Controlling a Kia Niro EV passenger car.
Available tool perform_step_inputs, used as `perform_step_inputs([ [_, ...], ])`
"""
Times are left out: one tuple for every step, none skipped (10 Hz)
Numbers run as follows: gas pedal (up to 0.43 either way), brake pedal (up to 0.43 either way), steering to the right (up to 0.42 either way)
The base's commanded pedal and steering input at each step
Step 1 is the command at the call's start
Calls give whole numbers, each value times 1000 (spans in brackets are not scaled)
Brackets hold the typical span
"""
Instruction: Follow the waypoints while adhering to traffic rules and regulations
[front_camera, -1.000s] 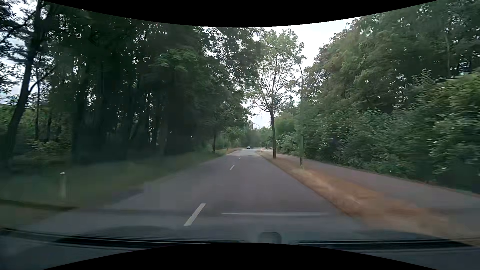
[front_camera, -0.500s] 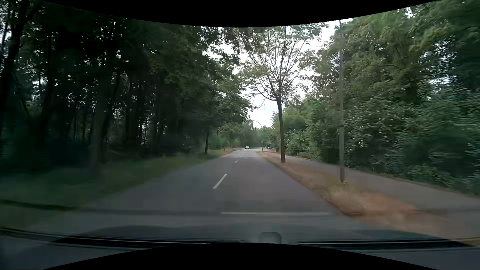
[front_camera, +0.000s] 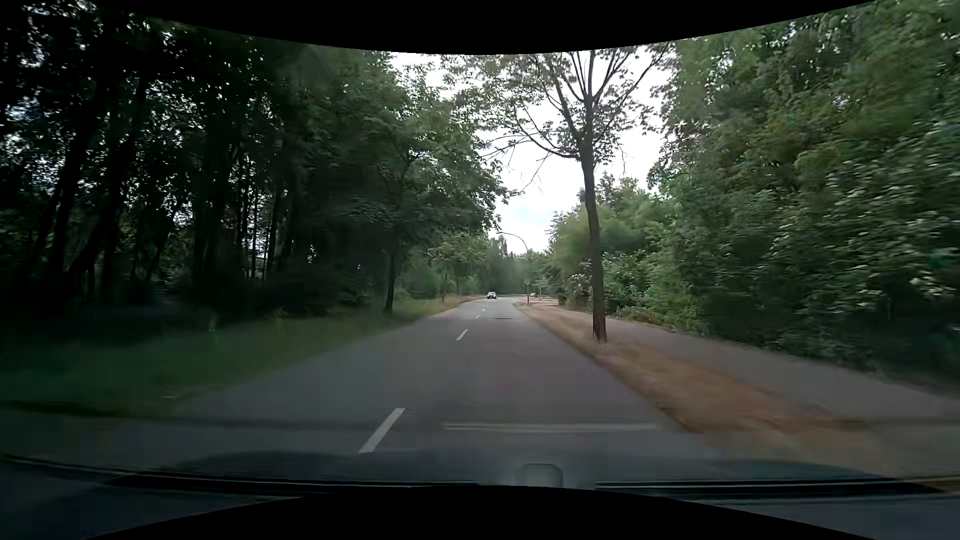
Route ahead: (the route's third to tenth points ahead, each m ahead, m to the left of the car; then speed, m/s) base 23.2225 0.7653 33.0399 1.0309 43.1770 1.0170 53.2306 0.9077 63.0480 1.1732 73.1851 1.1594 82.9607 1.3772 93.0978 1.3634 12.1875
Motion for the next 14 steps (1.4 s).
perform_step_inputs([
  [150, 0, 0],
  [150, 0, 0],
  [150, 0, 0],
  [150, 0, 0],
  [150, 0, 0],
  [150, 0, 0],
  [150, 0, 0],
  [150, 0, 0],
  [150, 0, 0],
  [150, 0, 0],
  [150, 0, 0],
  [150, 0, 0],
  [150, 0, 0],
  [150, 0, 0],
])
